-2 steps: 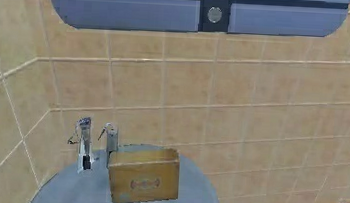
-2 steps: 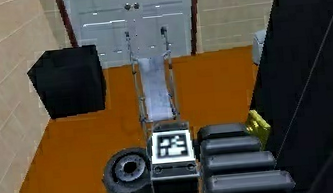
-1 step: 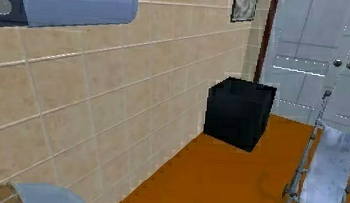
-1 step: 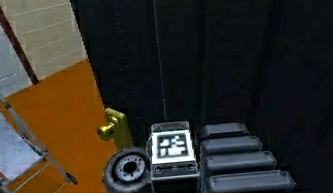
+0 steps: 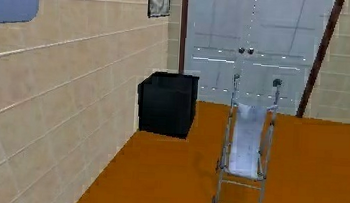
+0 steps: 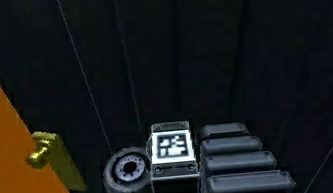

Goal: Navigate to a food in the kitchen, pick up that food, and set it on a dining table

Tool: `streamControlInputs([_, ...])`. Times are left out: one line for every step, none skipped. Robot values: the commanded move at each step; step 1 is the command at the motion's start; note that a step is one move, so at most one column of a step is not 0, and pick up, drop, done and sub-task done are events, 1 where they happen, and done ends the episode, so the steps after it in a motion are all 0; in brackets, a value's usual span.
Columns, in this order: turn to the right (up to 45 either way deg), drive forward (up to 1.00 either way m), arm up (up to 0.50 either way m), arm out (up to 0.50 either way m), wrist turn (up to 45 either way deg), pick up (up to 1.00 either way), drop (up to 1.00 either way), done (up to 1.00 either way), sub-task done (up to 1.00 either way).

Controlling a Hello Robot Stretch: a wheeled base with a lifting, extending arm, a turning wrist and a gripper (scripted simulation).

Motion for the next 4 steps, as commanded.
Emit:
streamControlInputs([-45.0,0.0,0.0,0.0,0.0,0.0,0.0,0.0,0.0])
streamControlInputs([-45.0,0.0,0.0,0.0,0.0,0.0,0.0,0.0,0.0])
streamControlInputs([-45.0,0.0,0.0,0.0,0.0,0.0,0.0,0.0,0.0])
streamControlInputs([-18.0,0.0,0.0,0.0,0.0,0.0,0.0,0.0,0.0])
